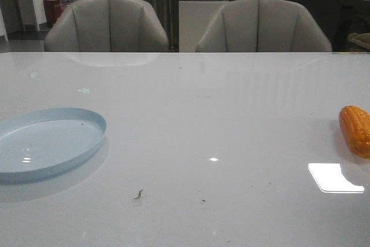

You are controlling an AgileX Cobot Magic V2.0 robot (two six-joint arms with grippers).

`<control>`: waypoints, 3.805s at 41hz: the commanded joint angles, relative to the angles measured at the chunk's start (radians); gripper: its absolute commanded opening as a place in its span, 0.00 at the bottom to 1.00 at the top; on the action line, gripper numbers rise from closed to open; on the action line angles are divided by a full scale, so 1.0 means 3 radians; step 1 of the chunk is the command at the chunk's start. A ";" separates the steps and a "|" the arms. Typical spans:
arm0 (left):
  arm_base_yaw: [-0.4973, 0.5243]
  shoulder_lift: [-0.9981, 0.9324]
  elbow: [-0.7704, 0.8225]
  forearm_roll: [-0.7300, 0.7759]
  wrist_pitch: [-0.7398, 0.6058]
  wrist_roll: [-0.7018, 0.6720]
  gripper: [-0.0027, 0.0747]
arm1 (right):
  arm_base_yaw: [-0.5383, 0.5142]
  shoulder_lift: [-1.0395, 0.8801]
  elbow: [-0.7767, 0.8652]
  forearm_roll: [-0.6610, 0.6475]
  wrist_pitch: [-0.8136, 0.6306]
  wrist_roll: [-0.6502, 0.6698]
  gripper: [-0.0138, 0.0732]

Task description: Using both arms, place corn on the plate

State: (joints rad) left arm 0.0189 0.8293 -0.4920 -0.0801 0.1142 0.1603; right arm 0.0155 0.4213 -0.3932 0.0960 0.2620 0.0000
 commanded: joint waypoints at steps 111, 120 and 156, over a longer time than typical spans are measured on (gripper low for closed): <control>-0.0229 0.3527 -0.2422 -0.0436 0.1964 0.0098 0.14 | 0.0002 0.2151 -0.1196 0.0302 0.0273 -0.0355 0.80; -0.0258 0.3527 -0.2697 -0.0430 0.2232 0.0098 0.16 | 0.0002 0.2151 -0.1196 0.0302 0.0279 -0.0355 0.80; -0.0957 0.3541 -0.3653 -0.1872 0.2246 0.0098 0.16 | 0.0002 0.2151 -0.1196 0.0302 0.0283 -0.0355 0.80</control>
State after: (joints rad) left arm -0.2248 1.9438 -1.5541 -0.5925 0.8439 0.1928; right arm 0.0155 1.0813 -0.7161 0.1803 0.4155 -0.0907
